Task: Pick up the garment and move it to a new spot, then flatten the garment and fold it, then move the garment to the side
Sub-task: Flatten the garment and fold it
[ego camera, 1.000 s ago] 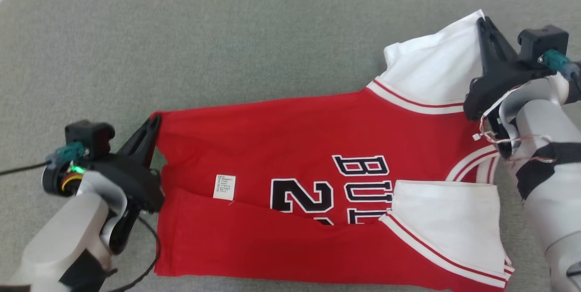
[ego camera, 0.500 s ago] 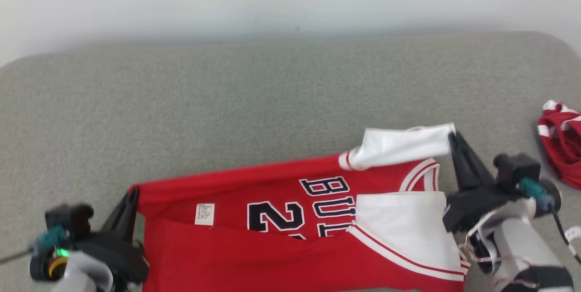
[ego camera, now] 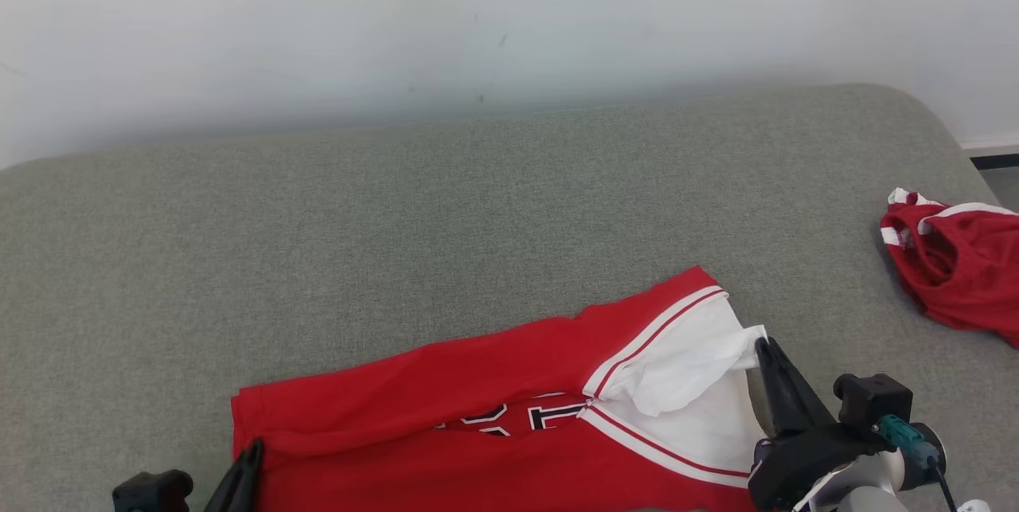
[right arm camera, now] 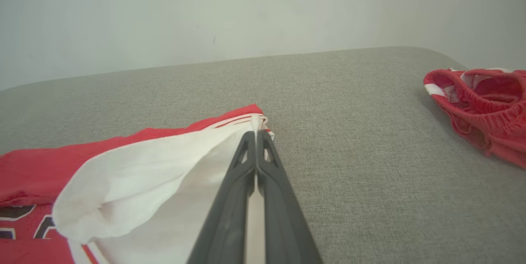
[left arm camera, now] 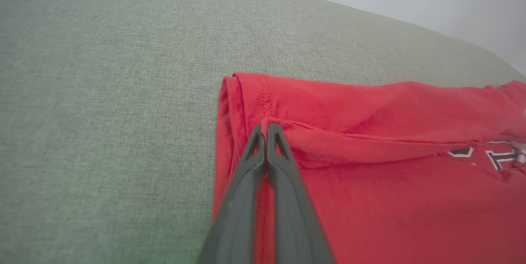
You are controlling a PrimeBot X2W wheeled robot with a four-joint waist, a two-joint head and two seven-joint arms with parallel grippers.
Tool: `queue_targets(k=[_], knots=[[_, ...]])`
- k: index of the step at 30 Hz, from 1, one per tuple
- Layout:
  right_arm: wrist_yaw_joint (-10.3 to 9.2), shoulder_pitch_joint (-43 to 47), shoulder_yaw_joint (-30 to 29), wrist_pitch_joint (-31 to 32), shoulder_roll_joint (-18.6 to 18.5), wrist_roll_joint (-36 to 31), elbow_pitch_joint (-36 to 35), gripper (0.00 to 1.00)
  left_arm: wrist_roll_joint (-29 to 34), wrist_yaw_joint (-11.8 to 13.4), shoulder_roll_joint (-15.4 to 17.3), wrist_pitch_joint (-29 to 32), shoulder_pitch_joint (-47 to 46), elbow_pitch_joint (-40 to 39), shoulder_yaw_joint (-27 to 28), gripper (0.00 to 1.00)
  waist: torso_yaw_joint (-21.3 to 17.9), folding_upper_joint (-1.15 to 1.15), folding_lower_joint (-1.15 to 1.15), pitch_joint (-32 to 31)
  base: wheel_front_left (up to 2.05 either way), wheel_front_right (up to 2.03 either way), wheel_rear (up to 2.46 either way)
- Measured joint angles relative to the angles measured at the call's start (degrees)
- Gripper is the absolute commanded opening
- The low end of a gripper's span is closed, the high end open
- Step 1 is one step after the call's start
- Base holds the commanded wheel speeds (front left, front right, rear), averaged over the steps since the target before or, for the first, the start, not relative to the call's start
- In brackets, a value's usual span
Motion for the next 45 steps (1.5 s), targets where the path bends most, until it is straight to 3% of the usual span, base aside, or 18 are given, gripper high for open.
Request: queue_targets(k=[19, 20, 21, 22, 31, 37, 45], knots=[[0.00, 2.8, -1.0, 0.0, 1.7, -0.5, 1.6, 0.00, 12.6, -0.4, -2.4, 0.0, 4.1, -0.1, 7.2, 0.02, -1.4, 0.01, 0.01, -1.5, 0.00, 0.00, 0.00], [0.00, 2.8, -1.0, 0.0, 2.0, -0.7, 2.4, 0.00, 13.1, -0.2, -2.7, 0.0, 4.6, -0.3, 7.9, 0.31, -1.3, 0.01, 0.01, -1.6, 0.00, 0.00, 0.00], [0.00, 2.8, -1.1, 0.1, 2.3, -0.6, 3.2, 0.36, 13.9, 0.3, -3.1, 0.0, 5.1, -0.8, 8.4, 0.91, -1.2, 0.01, 0.01, -1.7, 0.00, 0.00, 0.00], [0.00, 2.8, -1.3, 0.1, 2.5, -0.6, 3.8, 1.00, 14.7, 0.5, -3.6, 0.0, 5.6, -1.2, 8.8, 1.00, -1.1, 0.01, 0.01, -1.7, 0.00, 0.00, 0.00], [0.00, 1.7, -5.6, 0.0, 2.8, -3.1, 3.2, 1.00, 24.4, 8.7, -7.4, 0.0, 11.7, -12.0, 17.1, 1.00, -0.5, 0.01, 0.01, -2.1, 0.00, 0.00, 0.00], [0.00, 0.3, -5.4, 0.1, 3.6, -4.5, 4.5, 1.00, 29.7, 8.7, -10.7, 0.0, 13.8, -15.3, 18.8, 1.00, 0.4, 0.01, 0.02, -1.3, 0.00, 0.00, 0.00], [0.00, -3.4, -5.3, 5.5, 3.7, -7.2, 10.2, 1.00, 32.2, 7.0, -13.4, 0.0, 13.2, -14.3, 19.3, 1.00, 2.3, 0.01, 0.02, 0.6, 0.00, 0.00, 0.00]])
